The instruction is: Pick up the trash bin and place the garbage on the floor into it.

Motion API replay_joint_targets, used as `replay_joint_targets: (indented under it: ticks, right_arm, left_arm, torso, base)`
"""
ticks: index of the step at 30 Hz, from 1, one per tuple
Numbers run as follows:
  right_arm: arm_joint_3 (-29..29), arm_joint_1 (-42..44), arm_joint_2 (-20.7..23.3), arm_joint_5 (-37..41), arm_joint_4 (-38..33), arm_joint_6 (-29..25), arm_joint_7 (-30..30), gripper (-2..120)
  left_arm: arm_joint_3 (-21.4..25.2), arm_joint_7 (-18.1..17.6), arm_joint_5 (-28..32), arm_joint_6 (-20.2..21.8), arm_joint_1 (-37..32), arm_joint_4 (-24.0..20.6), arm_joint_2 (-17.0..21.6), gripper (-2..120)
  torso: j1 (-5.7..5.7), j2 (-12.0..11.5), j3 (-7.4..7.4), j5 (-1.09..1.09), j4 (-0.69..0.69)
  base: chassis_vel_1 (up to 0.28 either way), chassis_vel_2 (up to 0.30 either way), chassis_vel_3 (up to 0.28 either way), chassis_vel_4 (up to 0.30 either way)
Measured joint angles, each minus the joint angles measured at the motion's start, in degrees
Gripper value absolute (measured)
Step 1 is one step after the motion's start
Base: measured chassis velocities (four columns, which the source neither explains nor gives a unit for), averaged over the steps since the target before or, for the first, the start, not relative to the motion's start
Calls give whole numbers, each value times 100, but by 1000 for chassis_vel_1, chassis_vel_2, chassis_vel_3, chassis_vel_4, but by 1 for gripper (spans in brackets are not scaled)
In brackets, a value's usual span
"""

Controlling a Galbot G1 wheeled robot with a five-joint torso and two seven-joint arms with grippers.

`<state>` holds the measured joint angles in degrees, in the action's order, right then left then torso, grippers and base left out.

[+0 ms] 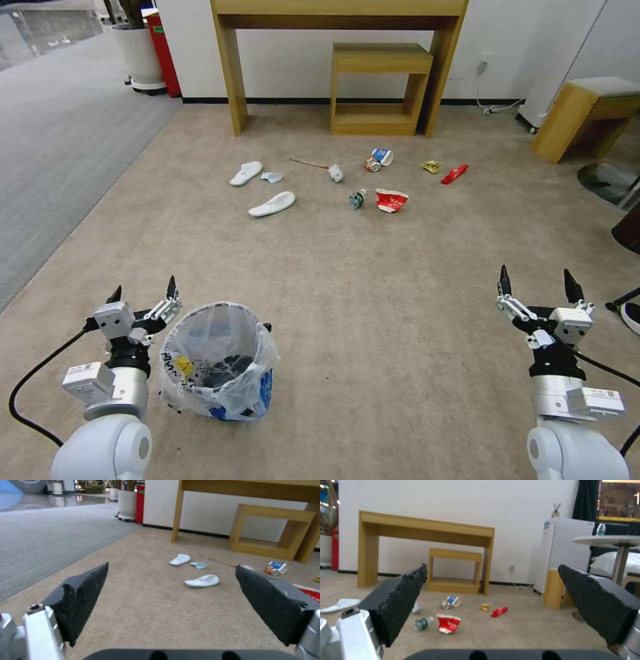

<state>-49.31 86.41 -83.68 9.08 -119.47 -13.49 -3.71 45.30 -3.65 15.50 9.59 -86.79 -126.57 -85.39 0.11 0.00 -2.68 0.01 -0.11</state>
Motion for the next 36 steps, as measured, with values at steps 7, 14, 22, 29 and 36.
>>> replay_joint_targets:
  ticks: [7,14,22,29,36]
  right_arm:
    - [112,-64,60,-125,-117,76,167,100]
    - [-21,15,4,-111,-286,513,191,100]
    - [19,70,41,-248,-482,1102,254,100]
    - [73,98,84,-261,-647,1517,393,100]
    - [24,83,103,-178,-584,1343,366,100]
  left_arm:
    - [-6,-152,-178,99,-11,-89,1,100]
    - [47,-108,-342,184,-13,-134,47,100]
    - [37,137,-736,453,-195,-249,137,100]
    - [156,422,-754,1778,-193,-325,595,100]
    - [72,-109,429,3167,-171,-284,1126,100]
  torso:
    - [0,0,0,-1,1]
    - [0,0,0,0,0]
    - [0,0,0,-1,0]
    - [0,0,0,-2,0]
    - [-1,0,0,-2,0]
  base:
    - [0,0,0,0]
    - [0,0,0,0]
    - [0,0,0,0]
    - [0,0,0,0]
    - [0,0,0,0]
